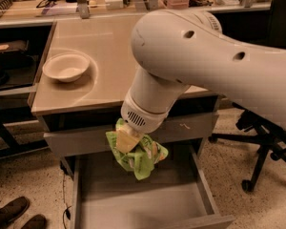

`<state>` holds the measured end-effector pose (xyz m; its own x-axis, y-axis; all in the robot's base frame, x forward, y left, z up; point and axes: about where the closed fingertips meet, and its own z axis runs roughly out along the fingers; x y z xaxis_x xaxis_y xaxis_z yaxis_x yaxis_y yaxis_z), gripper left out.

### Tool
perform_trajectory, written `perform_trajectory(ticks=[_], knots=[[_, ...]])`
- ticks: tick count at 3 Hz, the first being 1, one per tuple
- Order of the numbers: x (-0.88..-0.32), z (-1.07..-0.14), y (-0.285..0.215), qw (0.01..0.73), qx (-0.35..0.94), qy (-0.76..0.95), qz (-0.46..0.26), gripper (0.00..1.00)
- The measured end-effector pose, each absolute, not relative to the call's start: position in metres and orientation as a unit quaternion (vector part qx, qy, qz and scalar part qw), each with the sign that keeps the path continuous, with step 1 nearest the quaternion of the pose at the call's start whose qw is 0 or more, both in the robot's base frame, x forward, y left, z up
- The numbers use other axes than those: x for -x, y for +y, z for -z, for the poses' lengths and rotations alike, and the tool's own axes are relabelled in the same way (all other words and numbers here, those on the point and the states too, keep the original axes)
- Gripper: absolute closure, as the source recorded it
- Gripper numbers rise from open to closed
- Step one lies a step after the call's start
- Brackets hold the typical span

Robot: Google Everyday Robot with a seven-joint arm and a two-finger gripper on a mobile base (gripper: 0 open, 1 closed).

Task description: Place green rice chip bag into middle drawer

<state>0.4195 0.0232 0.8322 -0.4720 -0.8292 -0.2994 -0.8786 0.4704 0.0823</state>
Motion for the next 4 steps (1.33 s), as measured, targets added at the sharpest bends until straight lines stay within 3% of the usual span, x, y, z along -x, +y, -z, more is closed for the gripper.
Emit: perform_trajectory(ticks=[3,4], knots=[[-0.401,-0.681,0.015,0.051,0.417,0.891,-0.172,1.0],[-0.401,-0.681,0.015,0.051,0.417,0.891,-0.172,1.0]])
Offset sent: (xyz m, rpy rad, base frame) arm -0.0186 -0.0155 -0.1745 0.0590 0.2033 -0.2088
